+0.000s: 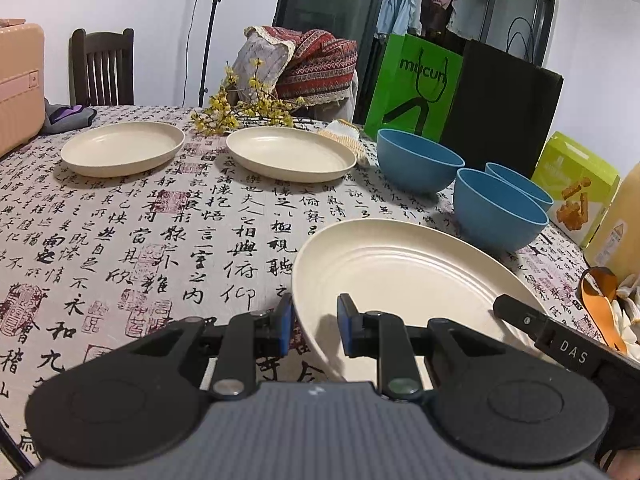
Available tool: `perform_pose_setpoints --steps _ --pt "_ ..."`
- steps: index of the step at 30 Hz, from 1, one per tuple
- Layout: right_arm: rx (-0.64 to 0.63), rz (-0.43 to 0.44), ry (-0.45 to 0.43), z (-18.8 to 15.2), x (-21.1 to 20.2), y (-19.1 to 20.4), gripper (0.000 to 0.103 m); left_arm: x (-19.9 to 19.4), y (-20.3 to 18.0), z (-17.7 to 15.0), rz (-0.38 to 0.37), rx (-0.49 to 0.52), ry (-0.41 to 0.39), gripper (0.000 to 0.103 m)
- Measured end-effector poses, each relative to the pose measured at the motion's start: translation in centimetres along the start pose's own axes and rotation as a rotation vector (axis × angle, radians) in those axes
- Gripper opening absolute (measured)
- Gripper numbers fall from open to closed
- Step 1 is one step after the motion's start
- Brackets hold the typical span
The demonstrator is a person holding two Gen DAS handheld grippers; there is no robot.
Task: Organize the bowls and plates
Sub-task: 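Lower the held cream plate onto the table beside the blue bowls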
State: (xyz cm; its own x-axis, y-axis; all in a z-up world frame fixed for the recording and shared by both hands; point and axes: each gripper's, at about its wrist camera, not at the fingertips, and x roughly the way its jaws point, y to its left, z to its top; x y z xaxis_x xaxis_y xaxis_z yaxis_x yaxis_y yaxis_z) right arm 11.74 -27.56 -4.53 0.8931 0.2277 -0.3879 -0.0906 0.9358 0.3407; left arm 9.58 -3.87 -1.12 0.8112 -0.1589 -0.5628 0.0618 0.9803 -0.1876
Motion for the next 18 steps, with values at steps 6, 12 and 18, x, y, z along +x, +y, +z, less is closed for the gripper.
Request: perform_pose_setpoints --steps 6,12,18 --pt "-0.011 -0.020 0.006 -0.1 0.4 -0.1 0.015 0.8 -0.1 -0.2 -0.001 0.000 0.018 0.023" --pt "-0.015 -0.029 0.015 -0.1 0.7 -0.2 0.015 1.4 0.1 -0.3 0.002 -0.006 0.025 0.023" --pt "-0.011 -0.040 0.039 -0.2 1.1 -0.3 0.015 2.1 0.1 -0.5 0.003 -0.010 0.045 0.023"
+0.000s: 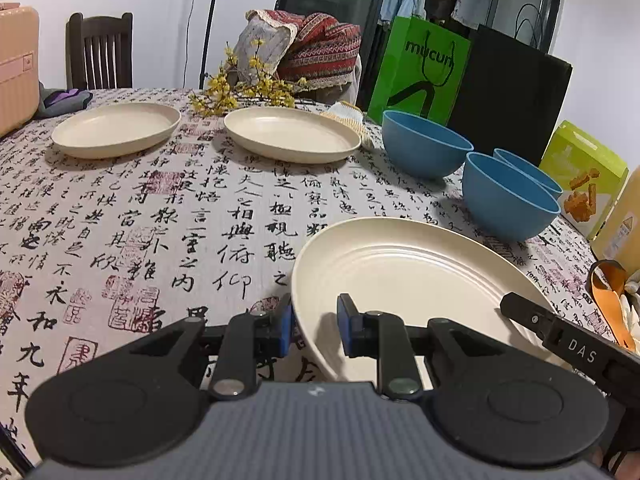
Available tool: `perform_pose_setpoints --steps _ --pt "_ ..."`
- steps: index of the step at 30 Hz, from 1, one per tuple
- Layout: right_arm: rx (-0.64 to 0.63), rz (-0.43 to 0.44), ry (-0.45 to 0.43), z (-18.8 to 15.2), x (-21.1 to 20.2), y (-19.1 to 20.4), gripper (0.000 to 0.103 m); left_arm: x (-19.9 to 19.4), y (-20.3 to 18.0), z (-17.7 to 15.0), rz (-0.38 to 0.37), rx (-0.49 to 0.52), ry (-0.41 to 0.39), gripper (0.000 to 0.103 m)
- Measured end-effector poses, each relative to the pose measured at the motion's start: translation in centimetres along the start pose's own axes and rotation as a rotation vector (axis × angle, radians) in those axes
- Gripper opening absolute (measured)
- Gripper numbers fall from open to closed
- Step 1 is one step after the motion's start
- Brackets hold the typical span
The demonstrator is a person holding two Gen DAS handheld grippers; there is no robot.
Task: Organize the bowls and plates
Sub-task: 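Lower the held cream plate onto the table beside the blue bowls, then open both grippers to release the cream plate rim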
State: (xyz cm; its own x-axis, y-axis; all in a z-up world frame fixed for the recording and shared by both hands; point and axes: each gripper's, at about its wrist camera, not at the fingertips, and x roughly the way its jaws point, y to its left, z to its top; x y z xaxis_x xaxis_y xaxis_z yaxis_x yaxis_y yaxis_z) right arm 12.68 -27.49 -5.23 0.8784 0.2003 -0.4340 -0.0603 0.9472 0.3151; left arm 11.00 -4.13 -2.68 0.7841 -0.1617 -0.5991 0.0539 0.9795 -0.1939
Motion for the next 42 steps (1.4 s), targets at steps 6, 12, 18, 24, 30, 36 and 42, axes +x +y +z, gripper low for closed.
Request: perform_pose_setpoints --steps 6,12,18,24,30,36,42 --pt "0.008 -0.008 0.020 -0.1 0.3 -0.2 0.015 0.6 0.0 -0.2 0.001 0.000 0.016 0.023" --pt "0.021 -0.013 0.039 -0.1 0.5 -0.5 0.015 1.2 0.0 -0.3 0.001 0.001 0.027 0.023" --pt "0.030 -0.014 0.048 -0.1 0.6 -0.6 0.015 1.4 -0.1 -0.4 0.006 0.015 0.016 0.023" --pt "0.018 -0.008 0.042 -0.4 0.6 -0.6 0.017 1.5 0.2 -0.4 -0.012 0.001 0.008 0.025" --pt "0.060 0.028 0.010 -0.5 0.1 -1.4 0.021 1.4 0.9 -0.2 -0.050 -0.026 -0.003 0.047" --pt "0.053 0.029 -0.018 -0.6 -0.3 -1.3 0.046 1.4 1.6 0.0 -0.083 -0.057 -0.010 0.074" --pt "0.049 0.025 -0.034 -0.6 -0.5 -1.1 0.065 1.4 2.1 -0.1 -0.106 -0.086 -0.021 0.092"
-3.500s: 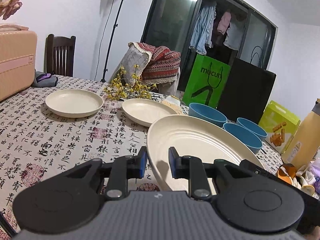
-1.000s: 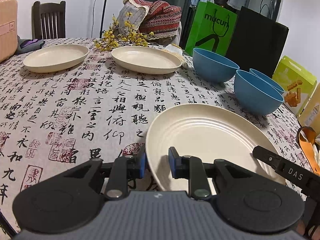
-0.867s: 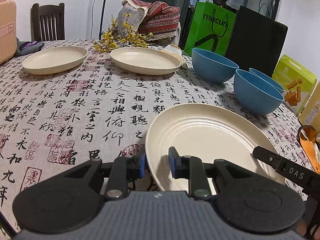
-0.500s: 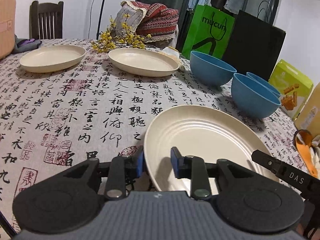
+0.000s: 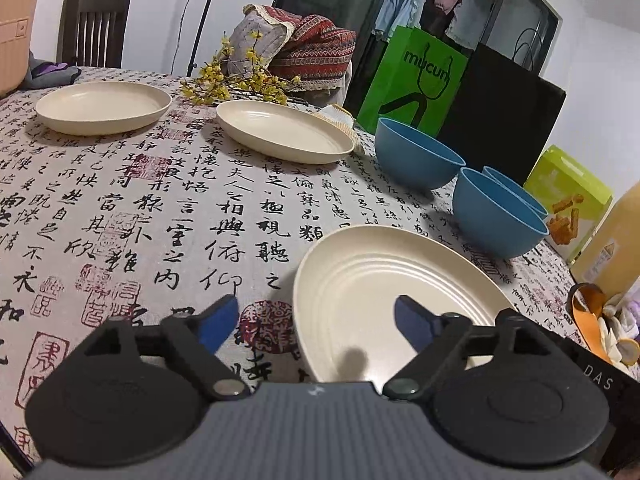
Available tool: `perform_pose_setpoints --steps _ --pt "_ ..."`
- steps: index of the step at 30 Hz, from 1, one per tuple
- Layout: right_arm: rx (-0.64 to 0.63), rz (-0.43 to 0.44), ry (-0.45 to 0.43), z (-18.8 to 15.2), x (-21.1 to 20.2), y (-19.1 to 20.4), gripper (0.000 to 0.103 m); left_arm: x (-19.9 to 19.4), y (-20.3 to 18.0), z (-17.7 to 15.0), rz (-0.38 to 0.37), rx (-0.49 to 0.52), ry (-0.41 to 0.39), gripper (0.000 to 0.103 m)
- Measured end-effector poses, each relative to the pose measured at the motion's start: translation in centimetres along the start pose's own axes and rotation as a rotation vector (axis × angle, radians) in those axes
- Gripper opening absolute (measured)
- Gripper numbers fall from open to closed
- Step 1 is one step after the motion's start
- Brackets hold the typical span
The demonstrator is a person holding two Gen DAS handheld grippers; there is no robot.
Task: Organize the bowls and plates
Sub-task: 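Open both grippers to release the cream plate rim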
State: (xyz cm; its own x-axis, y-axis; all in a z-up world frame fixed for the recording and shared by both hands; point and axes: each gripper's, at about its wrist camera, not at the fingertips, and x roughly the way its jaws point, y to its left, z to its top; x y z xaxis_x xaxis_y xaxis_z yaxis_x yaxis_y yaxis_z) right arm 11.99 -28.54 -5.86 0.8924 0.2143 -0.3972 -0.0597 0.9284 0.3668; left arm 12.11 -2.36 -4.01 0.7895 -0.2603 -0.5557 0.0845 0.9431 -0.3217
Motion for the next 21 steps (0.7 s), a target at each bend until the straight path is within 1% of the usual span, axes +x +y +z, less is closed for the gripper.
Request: perform_pose_setpoints --steps 1,3,9,14,17,21 --pt "0.000 -0.002 -0.003 -0.01 -0.04 0.04 0.067 -0.01 0.05 0.00 -0.002 -0.005 -0.002 0.096" --pt "-0.001 -0.002 -0.010 -0.01 -0.12 0.08 0.074 -0.05 0.16 -0.06 -0.004 -0.013 -0.006 0.097" --pt "0.005 -0.014 -0.029 -0.08 -0.36 0.18 0.086 -0.18 -0.02 -0.26 0.001 -0.013 -0.015 0.101" --pt "0.009 -0.026 -0.039 -0.14 -0.46 0.23 0.087 -0.25 0.08 -0.32 0.002 -0.023 -0.020 0.102" --pt "0.011 -0.029 -0.044 -0.13 -0.52 0.19 0.090 -0.26 0.12 -0.35 0.001 -0.026 -0.022 0.103" --pt "0.021 -0.036 -0.051 -0.22 -0.60 0.15 0.090 -0.32 0.14 -0.37 0.004 -0.030 -0.025 0.103"
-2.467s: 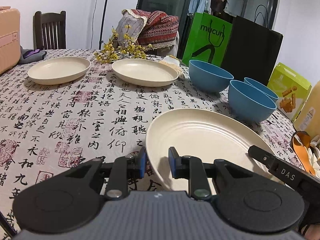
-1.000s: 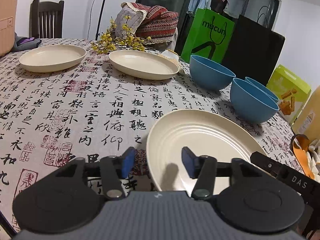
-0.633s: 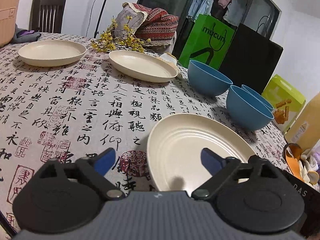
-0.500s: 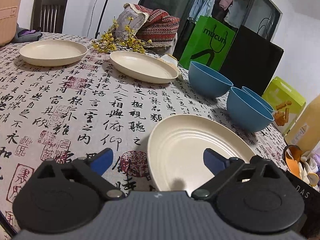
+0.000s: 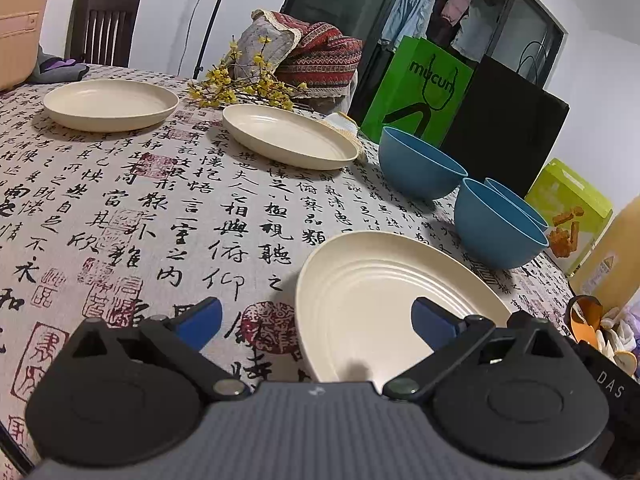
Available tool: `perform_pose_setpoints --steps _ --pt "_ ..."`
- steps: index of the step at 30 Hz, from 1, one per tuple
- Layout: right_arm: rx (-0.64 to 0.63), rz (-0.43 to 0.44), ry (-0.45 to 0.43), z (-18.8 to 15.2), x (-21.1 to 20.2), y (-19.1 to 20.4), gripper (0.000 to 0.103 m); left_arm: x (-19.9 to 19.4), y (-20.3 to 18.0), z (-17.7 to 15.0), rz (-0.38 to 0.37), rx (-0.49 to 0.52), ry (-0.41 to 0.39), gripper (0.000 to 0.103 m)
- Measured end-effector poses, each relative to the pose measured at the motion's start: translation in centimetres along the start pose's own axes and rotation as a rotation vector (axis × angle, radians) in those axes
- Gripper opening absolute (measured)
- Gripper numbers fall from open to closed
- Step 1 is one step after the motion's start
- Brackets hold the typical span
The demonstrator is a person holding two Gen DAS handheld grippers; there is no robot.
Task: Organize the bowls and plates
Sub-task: 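Open both grippers to release the cream plate rim, then pull both grippers back and move them toward the remaining cream plates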
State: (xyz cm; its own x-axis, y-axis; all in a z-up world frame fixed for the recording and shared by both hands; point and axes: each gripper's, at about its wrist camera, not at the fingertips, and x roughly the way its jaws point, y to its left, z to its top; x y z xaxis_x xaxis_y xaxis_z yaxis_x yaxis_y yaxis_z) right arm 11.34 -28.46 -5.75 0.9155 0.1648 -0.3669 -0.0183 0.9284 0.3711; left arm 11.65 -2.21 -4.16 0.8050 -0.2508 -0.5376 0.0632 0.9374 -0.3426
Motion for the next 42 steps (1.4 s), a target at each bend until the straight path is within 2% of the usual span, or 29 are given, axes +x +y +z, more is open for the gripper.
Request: perform_pose_setpoints --steps 11,13,15,29,42 --pt "-0.005 -0.032 -0.021 -0.2 -0.3 0.2 0.095 -1.2 0.4 -0.2 0.010 -0.034 -0.046 0.103" --pt "-0.006 -0.036 -0.024 -0.2 -0.4 0.2 0.096 -1.5 0.6 -0.1 0.009 -0.048 -0.056 0.103" --pt "0.006 -0.032 -0.021 -0.1 -0.4 0.1 0.103 -1.8 0.7 0.0 0.009 -0.046 -0.053 0.103" --pt "0.017 -0.073 -0.011 0.5 -0.5 0.2 0.103 -4.9 1.7 2.0 0.031 -0.008 -0.131 0.103" --pt "-0.024 -0.032 -0.033 2.2 -0.8 2.2 0.103 -6.8 3.0 4.4 0.049 0.028 -0.184 0.103"
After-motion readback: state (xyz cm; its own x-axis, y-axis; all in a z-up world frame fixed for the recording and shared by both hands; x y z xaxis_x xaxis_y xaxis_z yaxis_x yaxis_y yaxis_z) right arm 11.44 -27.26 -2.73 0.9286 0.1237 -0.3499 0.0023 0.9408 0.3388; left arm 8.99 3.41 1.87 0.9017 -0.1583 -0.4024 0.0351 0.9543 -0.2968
